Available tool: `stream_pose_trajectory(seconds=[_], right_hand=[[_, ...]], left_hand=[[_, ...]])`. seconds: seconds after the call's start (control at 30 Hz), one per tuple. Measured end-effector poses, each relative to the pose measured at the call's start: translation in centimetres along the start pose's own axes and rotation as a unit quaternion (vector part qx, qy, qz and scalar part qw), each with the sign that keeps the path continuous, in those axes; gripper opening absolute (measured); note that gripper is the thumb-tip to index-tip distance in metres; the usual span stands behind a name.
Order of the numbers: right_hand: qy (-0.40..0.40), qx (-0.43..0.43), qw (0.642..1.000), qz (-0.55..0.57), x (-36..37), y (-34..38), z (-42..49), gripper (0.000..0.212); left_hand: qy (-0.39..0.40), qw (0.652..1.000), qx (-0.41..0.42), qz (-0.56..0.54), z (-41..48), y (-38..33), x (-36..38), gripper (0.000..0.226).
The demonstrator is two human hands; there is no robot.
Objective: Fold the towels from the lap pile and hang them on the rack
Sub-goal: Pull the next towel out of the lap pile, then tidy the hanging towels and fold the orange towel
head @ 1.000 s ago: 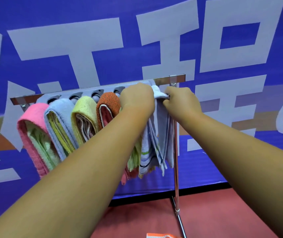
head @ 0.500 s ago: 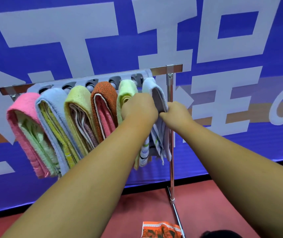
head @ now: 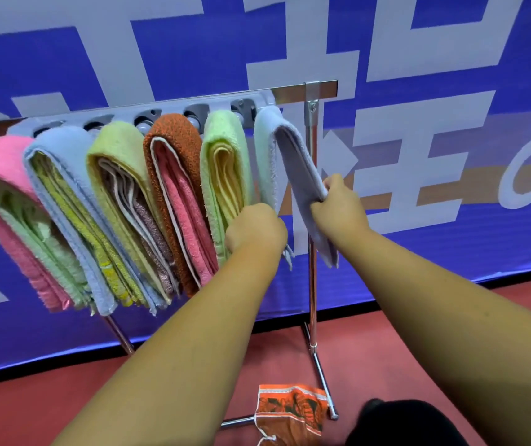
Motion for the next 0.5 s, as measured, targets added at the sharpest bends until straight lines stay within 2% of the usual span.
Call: stream_pose_trajectory(seconds=[0.17, 0.27, 0.33, 0.43, 0.5], right_hand=[[0.076, -0.013, 0.997, -0.028, 2.6, -0.5, -1.5, 0.016], [0.134, -0.007, 0.991, -0.026, 4.9, -1.7, -2.7, 0.011], [0.170, 0.009, 0.985, -0.030, 6.1, -2.8, -3.5, 0.022], [0.215, 0.048, 0.974, -0.043, 7.6, -5.3, -4.7, 0.025], [0.236, 0.074, 0.968, -0.044, 8.6, -7.0, -5.4, 0.035]], left_hand=[[0.074, 0.994, 0.009, -0.082, 0.2, 0.1, 4.1, 0.024], [0.118, 0.988, 0.032, -0.094, -0.5, 0.4, 7.2, 0.026], [0.125, 0.988, 0.053, -0.075, -0.8, 0.7, 9.1, 0.025], [0.167, 0.983, 0.074, -0.031, -1.6, 1.8, 12.3, 0.021], [0.201, 0.977, 0.073, -0.018, -2.3, 2.8, 14.0, 0.018]])
Point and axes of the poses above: each hand's wrist, its own z-axis towards the middle knuckle, its own x-axis out of the palm, y = z × x, the point moved 9 cm from there along z, towards the middle knuckle, and after that the axes turned 7 degrees about z, right-handed, at the moved point
